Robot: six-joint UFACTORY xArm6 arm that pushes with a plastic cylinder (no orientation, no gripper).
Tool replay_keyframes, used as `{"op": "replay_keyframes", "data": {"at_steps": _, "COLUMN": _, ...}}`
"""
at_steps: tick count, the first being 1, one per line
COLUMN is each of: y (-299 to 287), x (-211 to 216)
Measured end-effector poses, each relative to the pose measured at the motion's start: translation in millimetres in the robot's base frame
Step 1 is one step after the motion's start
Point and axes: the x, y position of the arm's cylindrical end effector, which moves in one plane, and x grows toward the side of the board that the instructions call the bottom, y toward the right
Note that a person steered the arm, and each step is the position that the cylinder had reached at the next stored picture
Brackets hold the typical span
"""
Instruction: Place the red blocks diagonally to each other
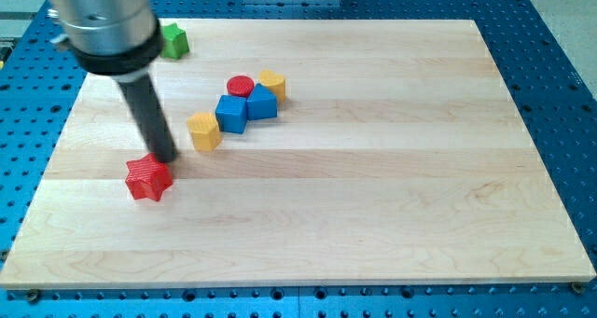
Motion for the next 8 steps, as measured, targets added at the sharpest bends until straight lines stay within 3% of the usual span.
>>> {"op": "replay_keyframes", "data": {"at_steps": 1, "y": 3, "x": 28}}
{"op": "replay_keyframes", "data": {"at_steps": 2, "y": -45, "x": 46}}
{"op": "replay_keyframes", "data": {"at_steps": 4, "y": -81, "x": 54}}
{"op": "replay_keyframes", "data": {"at_steps": 7, "y": 43, "x": -128}}
{"op": "replay_keyframes", "data": {"at_steps": 8, "y": 108, "x": -149}}
